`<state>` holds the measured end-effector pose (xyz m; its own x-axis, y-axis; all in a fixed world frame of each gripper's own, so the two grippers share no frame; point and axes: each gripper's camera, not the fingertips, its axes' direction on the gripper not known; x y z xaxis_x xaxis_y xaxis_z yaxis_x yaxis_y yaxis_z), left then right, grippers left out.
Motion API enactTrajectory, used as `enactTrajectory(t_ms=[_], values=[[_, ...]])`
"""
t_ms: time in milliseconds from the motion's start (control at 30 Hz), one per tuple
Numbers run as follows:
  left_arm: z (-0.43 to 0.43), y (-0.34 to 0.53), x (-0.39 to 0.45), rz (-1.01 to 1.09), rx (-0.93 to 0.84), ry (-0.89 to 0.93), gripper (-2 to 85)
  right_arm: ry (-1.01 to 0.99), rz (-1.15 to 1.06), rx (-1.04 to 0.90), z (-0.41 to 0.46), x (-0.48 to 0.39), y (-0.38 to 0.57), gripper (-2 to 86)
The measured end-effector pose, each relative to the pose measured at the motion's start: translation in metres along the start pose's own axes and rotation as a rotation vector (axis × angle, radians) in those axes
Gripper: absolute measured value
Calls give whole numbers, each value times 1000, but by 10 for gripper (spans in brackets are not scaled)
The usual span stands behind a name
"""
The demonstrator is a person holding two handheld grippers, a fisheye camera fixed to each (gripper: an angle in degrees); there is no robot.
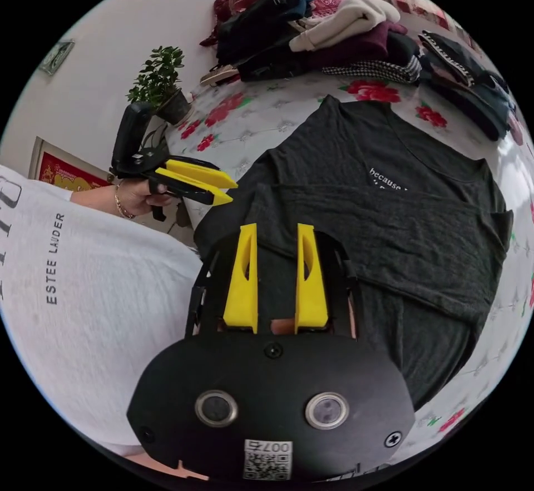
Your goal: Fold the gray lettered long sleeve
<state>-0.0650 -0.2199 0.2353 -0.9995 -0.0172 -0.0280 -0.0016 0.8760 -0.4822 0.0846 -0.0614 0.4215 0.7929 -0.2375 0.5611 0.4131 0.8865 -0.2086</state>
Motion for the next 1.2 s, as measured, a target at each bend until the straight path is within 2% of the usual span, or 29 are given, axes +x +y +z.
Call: enactTrajectory(t_ms=[167,267,333,400,533,700,833,900,967,1067,1200], values=[[43,-20,11,34,-106,-46,64,-38,-86,-117,42,-12,-22,59],[67,-23,10,1,-206,-130,10,17,-110,-233,68,-16,-29,42],[69,-23,11,18,-198,-128,-2,89,-93,-204,65,-14,-31,25],[68,-22,13,25,-204,-128,-6,40,-86,-239,63,-8,-37,13],[46,-5,24,48,-143,-101,-8,-37,-154,-153,34,-9,-40,8],[42,28,19,-8,-129,-32,-2,-134,-141,-145,25,-1,-36,28],[39,43,10,-58,-171,-85,41,-156,50,93,-33,40,-10,43],[33,40,5,-76,-166,-106,48,-134,209,197,-61,76,15,48],[28,25,3,-72,-142,-114,51,-146,469,365,-95,133,62,53],[31,-24,6,-17,-101,-102,52,-223,738,556,-119,195,114,59],[68,-101,27,94,-108,-25,54,-235,843,661,-128,236,132,64]])
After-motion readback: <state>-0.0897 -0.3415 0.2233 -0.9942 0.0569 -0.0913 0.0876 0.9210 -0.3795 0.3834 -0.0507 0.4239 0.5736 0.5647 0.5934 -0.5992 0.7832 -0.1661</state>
